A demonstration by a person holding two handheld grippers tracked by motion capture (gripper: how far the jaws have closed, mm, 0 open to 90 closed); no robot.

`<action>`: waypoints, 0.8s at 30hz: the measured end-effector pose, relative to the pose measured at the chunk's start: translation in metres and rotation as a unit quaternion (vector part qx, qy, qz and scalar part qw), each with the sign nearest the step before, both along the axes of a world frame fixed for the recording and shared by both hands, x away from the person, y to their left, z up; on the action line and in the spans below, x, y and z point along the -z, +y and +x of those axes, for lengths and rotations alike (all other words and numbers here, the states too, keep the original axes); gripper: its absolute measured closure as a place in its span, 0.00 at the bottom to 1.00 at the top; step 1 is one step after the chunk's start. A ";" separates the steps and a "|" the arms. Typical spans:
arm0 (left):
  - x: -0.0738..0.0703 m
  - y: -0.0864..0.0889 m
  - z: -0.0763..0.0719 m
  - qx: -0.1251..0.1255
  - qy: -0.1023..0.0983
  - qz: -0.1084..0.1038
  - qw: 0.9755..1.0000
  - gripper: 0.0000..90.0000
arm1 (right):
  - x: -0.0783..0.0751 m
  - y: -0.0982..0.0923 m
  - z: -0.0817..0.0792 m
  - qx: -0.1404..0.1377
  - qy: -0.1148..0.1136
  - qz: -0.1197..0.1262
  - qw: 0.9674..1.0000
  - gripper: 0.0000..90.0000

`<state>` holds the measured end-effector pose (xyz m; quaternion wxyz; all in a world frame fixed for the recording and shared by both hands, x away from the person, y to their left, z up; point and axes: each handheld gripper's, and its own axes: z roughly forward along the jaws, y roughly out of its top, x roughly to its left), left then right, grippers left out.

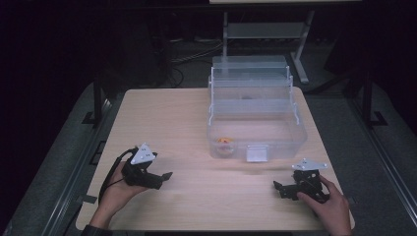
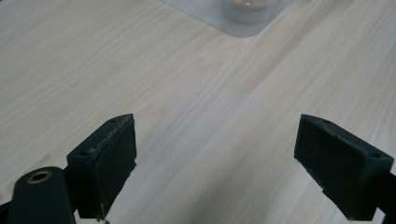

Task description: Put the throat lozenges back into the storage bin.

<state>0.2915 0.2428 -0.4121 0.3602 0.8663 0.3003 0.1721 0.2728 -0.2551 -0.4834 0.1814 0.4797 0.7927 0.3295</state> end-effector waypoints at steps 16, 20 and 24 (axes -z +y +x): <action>0.028 0.033 -0.021 -0.036 0.032 0.007 0.999 0.14 | 0.000 0.000 0.000 0.000 0.000 0.000 1.000 0.00; 0.034 0.037 -0.025 -0.039 0.037 0.011 0.999 0.14 | 0.000 0.000 0.000 0.000 0.000 0.000 1.000 0.00; 0.040 0.042 -0.028 -0.044 0.044 0.014 0.998 0.13 | 0.000 0.000 0.000 0.000 0.000 0.000 1.000 0.00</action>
